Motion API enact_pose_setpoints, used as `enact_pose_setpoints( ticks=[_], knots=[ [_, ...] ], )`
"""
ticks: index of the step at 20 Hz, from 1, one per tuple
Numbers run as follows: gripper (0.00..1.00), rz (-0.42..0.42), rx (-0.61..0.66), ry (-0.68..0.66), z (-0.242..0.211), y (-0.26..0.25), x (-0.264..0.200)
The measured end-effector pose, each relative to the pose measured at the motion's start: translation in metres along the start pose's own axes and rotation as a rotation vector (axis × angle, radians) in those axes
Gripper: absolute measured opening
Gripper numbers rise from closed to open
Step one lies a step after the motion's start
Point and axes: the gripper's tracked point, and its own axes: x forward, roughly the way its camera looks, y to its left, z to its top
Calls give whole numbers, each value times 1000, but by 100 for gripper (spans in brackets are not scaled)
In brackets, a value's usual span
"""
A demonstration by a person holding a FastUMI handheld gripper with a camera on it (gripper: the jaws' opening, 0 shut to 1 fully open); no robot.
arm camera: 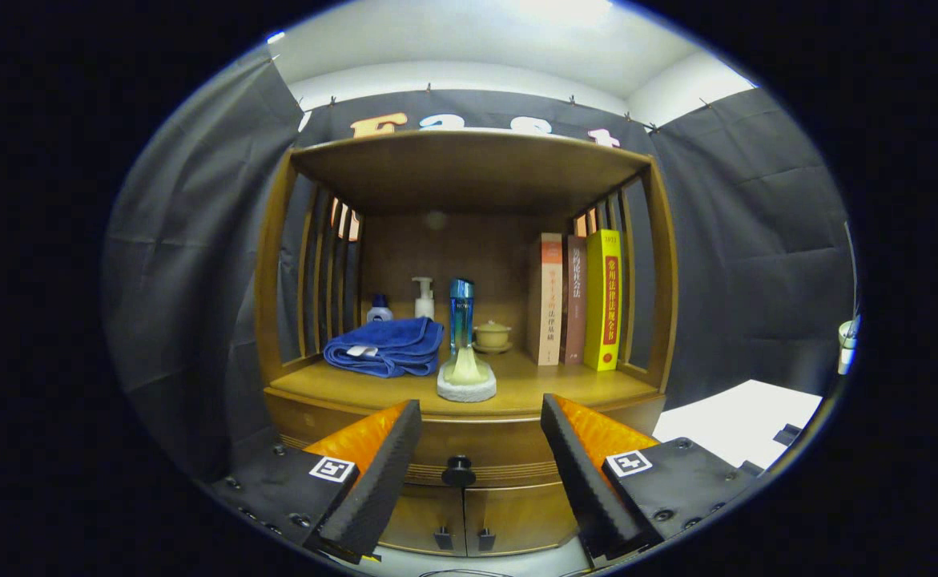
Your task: Pull open the drawer, take out the items inside it, and place them on the countertop above the cabinet.
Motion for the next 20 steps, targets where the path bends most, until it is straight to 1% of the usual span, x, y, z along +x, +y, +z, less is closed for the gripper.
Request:
enact_pose_setpoints(
  ticks=[3,6,9,14,20],
  knots=[
    [98,20,0,-37,24,-9,-17],
    [98,1,7,-57,38,-22,-23],
    [98,-8,49,-70,46,-28,-24],
    [98,-19,50,-74,47,-33,-24],
    [98,-8,52,-64,44,-26,-24]
  ],
)
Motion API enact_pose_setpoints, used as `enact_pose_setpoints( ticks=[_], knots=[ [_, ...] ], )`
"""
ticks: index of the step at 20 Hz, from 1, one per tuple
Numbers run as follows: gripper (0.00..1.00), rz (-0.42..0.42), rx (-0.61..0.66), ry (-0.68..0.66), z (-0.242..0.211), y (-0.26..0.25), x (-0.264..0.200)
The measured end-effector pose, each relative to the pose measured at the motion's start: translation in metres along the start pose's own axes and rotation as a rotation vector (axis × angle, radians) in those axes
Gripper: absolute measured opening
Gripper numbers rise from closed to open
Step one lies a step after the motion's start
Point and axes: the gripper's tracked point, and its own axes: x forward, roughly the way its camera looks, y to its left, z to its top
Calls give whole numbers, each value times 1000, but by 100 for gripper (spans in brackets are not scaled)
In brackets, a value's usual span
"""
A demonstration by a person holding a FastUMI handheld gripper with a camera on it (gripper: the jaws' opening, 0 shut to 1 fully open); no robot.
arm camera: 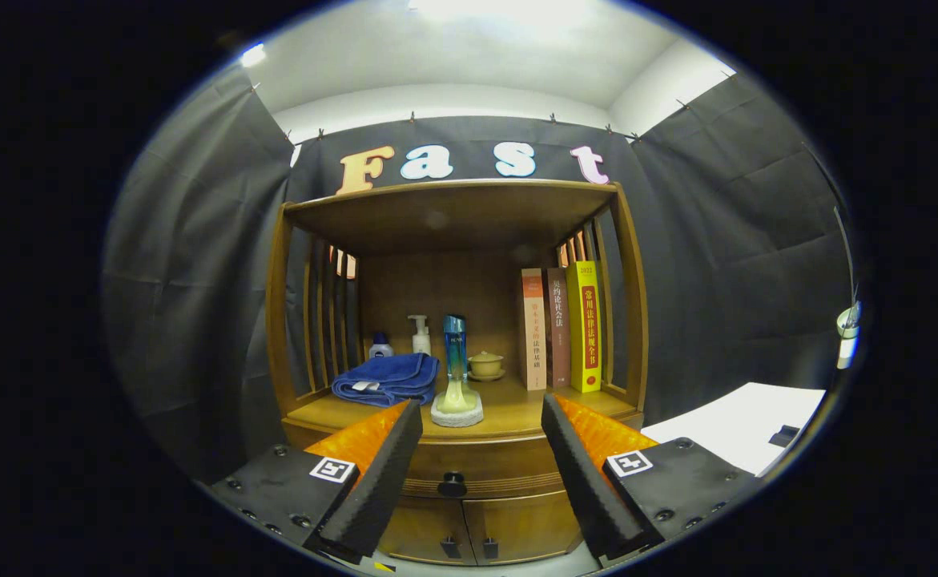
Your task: Pull open the drawer, take out the items inside it, and place them on the countertop above the cabinet.
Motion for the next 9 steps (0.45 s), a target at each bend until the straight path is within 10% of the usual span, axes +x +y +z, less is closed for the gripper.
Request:
enact_pose_setpoints(
  ticks=[9],
  knots=[
    [98,15,-8,9,-6,12,0]
  ],
)
